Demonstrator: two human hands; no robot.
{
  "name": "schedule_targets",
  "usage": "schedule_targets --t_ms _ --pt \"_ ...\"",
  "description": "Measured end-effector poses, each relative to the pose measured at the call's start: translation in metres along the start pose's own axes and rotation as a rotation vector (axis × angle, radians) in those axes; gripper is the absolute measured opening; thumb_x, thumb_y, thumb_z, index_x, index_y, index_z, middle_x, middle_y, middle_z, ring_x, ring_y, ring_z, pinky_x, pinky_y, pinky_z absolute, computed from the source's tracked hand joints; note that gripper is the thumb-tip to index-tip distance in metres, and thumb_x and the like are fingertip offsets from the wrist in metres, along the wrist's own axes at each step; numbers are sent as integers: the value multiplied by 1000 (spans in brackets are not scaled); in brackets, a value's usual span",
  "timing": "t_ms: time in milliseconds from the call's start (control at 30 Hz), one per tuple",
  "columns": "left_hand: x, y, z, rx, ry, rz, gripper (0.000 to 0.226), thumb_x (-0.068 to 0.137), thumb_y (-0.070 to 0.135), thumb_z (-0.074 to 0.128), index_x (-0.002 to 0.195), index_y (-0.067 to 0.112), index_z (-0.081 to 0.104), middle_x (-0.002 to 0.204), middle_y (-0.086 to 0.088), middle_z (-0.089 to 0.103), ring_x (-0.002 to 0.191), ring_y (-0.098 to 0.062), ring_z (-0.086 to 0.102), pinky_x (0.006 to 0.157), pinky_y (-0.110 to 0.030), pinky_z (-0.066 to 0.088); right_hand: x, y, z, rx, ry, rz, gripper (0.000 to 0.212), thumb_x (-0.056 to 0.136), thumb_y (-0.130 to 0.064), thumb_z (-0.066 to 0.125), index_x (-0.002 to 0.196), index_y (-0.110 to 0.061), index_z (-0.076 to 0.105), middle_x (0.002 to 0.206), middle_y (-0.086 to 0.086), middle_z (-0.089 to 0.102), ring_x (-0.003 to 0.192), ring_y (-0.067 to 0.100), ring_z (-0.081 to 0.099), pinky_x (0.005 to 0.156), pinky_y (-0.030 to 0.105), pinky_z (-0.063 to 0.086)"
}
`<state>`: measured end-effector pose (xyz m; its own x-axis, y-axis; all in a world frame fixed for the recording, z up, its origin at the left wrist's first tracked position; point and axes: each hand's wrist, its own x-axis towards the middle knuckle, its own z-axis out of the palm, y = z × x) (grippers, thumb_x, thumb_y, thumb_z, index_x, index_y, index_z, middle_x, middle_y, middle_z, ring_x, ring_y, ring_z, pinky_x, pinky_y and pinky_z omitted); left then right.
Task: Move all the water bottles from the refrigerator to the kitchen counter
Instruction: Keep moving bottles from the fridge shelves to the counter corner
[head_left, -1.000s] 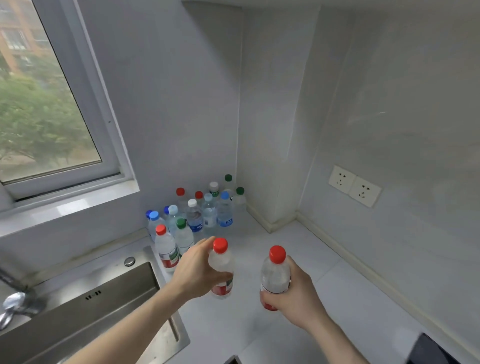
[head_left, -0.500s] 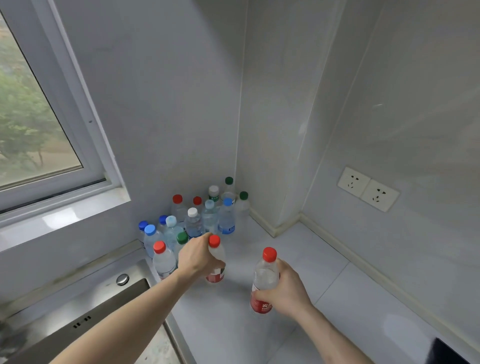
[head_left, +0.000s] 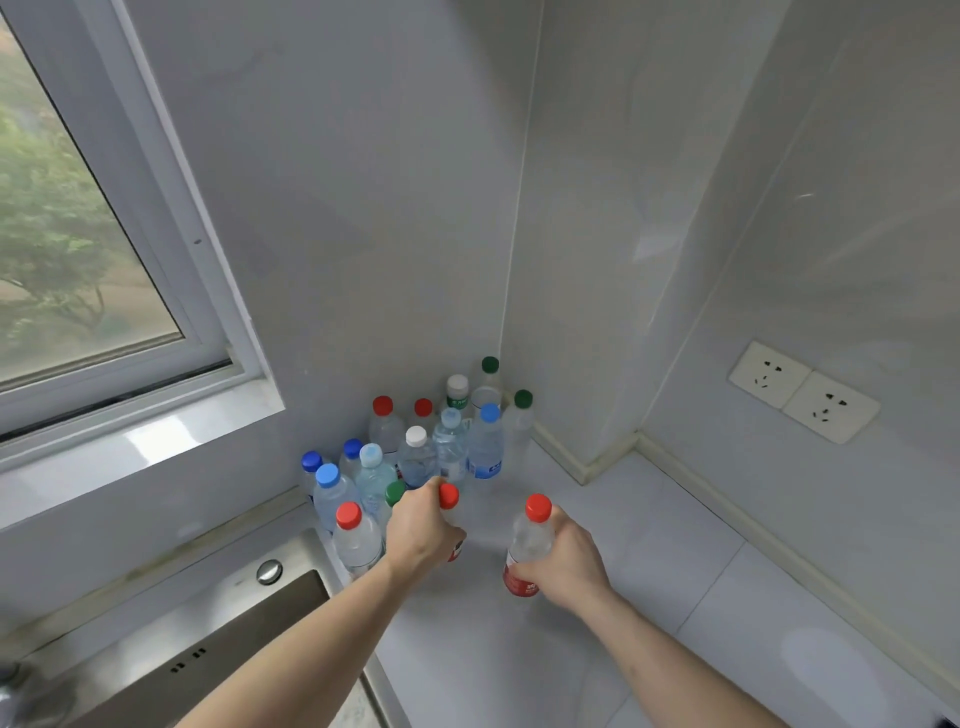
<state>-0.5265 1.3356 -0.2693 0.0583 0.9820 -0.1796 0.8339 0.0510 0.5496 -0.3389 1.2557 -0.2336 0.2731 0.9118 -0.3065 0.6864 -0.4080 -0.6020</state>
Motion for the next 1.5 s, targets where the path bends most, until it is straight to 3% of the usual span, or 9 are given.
schedule_targets --t_ms 133,333,500,600,900,1033,1233,1400,1500 --pt "-1 2 -1 -53 19 11 44 71 19 82 99 27 49 94 9 64 85 -19 63 72 -31 57 22 -10 18 22 -32 9 27 73 -34 75 92 -30 57 98 -5 72 96 23 69 83 33 58" --pt "2 15 -3 -85 122 114 41 92 2 62 128 17 52 125 -1 66 106 -23 65 87 -35 59 63 -22 38 -12 -36 2 30 76 -38 74 99 -32 56 91 -9 62 92 22 66 77 29 54" --pt "12 21 -27 196 35 169 34 90 4 56 122 15 59 113 -6 69 97 -31 66 75 -40 55 88 -34 48 -64 -66 -32 25 78 -38 72 99 -31 59 93 -7 67 89 23 65 71 27 48" --pt "18 20 -37 319 -9 165 19 91 5 57 108 12 62 103 -8 69 90 -33 66 66 -39 50 102 -36 54 -58 -52 -70 25 78 -38 69 101 -28 67 105 -2 70 96 23 66 80 33 57" --pt "32 24 -45 346 2 156 22 95 -1 56 110 11 67 105 -8 71 92 -27 67 65 -30 45 121 -43 66 27 -47 -126 18 87 -33 73 103 -24 69 109 -1 73 101 23 68 87 33 56" --pt "31 23 -46 336 22 166 18 95 2 56 106 13 65 104 -6 70 91 -28 66 64 -31 42 122 -43 67 72 -55 -115 27 83 -32 76 107 -25 65 109 -3 71 102 22 67 88 34 56" --pt "27 10 -40 288 20 204 44 88 7 73 129 18 62 125 0 65 102 -27 68 80 -39 61 119 -46 58 79 -165 -151 39 86 -28 78 118 -27 57 113 -6 66 106 19 63 89 31 50" --pt "11 12 -48 261 9 206 51 89 9 72 137 22 58 137 0 60 111 -26 67 87 -37 61 103 -38 41 159 -122 -122 81 86 -27 80 155 -29 37 152 -4 53 139 22 52 112 39 47" --pt "-9 18 -59 223 -10 220 58 91 7 67 145 23 54 147 2 55 122 -27 63 94 -37 58 75 -27 22 226 -81 -133 89 87 -27 81 161 -27 31 161 -6 41 147 19 43 117 41 43"
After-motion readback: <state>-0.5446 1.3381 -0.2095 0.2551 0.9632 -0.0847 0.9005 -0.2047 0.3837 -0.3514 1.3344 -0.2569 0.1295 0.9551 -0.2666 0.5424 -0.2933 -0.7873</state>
